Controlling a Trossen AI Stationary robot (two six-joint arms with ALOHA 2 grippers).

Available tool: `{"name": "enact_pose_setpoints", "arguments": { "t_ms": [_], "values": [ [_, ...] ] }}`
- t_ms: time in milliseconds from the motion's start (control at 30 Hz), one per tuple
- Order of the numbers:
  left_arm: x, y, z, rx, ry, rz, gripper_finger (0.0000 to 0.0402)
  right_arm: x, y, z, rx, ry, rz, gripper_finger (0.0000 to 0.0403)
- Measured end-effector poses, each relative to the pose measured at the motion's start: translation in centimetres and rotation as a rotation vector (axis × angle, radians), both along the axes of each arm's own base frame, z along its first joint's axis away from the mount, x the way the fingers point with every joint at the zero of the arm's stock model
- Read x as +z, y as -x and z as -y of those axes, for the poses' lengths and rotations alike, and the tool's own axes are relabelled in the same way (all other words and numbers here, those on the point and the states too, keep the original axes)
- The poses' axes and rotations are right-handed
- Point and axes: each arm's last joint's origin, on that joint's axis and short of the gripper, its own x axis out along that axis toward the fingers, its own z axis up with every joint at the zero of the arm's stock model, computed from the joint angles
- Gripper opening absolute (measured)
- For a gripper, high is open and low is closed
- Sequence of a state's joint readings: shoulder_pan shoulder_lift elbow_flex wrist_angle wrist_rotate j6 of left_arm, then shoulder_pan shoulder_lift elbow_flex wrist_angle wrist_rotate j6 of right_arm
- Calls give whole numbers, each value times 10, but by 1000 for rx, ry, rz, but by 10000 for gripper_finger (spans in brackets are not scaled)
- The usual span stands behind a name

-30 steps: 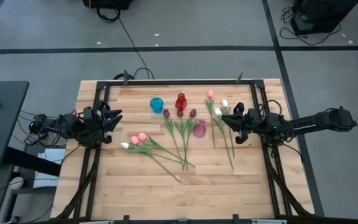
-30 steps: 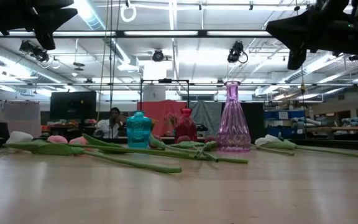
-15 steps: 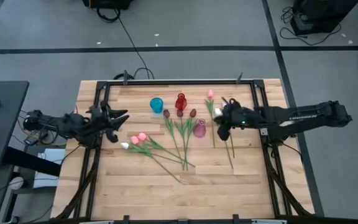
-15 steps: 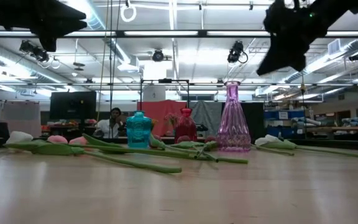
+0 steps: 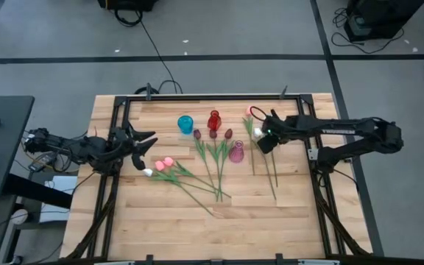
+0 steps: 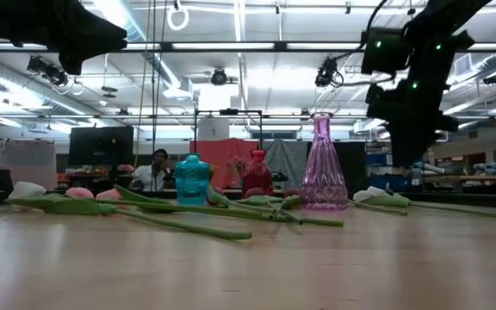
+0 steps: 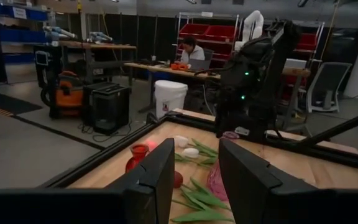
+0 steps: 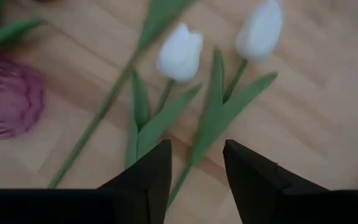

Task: Sort flowers into vase by color
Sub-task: Put the right white flower into the pink vase

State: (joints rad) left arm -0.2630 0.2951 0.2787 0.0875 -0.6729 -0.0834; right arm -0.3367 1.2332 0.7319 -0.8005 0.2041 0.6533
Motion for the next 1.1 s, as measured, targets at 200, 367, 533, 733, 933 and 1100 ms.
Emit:
{"name": "enact_pose_setpoints", "arguments": {
  "t_ms": [200, 367, 533, 733, 933, 1100],
  "values": [
    [-4, 0, 0, 0, -5, -41, 131, -19, -9, -1, -8, -129, -60, 147],
    [-5, 0, 0, -1, -1, -47, 131, -33, -13, -4, -24, -158, -135, 142],
    [-5, 0, 0, -15, 8, -45, 131, -43, -16, -1, -36, -162, -184, 142],
    [-5, 0, 0, -17, 9, -44, 131, -54, -17, 5, -53, -169, -233, 133],
    [-5, 0, 1, -18, 9, -44, 131, -61, -21, 9, -33, -168, -236, 77],
    [-5, 0, 1, -21, 6, -45, 131, -58, -19, 11, -47, -134, -220, 11]
  ]
}}
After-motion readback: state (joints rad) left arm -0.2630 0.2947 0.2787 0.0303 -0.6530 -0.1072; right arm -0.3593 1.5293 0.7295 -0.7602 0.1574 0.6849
